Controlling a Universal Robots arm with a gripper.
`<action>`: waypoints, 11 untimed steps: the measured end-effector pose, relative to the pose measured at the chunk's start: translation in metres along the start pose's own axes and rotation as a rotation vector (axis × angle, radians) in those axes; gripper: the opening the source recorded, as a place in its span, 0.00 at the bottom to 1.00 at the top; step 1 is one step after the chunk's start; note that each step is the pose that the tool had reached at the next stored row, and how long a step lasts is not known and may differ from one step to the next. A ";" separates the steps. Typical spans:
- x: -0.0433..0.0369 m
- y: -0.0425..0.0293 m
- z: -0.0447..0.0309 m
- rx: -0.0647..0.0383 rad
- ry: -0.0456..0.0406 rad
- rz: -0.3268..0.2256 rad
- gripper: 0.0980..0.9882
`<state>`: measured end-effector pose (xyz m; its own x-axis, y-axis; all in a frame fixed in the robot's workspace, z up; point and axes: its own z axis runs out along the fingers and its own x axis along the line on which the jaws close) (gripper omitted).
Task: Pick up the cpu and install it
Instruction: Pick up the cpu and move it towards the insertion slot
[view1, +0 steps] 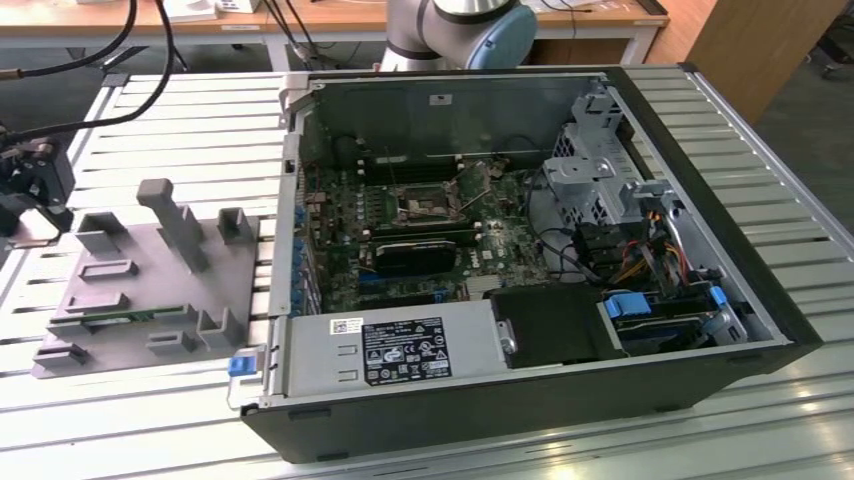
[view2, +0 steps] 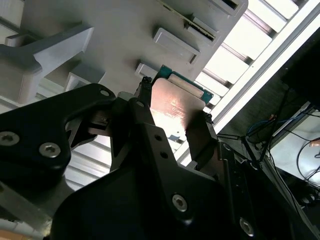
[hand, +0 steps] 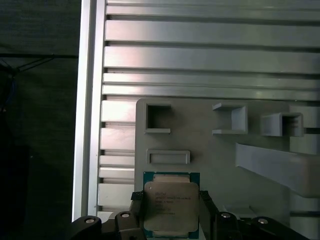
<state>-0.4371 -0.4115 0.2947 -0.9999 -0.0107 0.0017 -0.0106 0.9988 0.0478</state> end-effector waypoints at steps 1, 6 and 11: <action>0.0000 0.0000 -0.0005 0.000 -0.0001 0.000 0.48; 0.0000 0.0003 -0.0056 0.000 0.0001 0.000 0.48; 0.0000 0.0006 -0.0109 0.000 -0.0001 0.000 0.48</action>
<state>-0.4371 -0.4114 0.3056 -0.9999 -0.0107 0.0016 -0.0106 0.9988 0.0478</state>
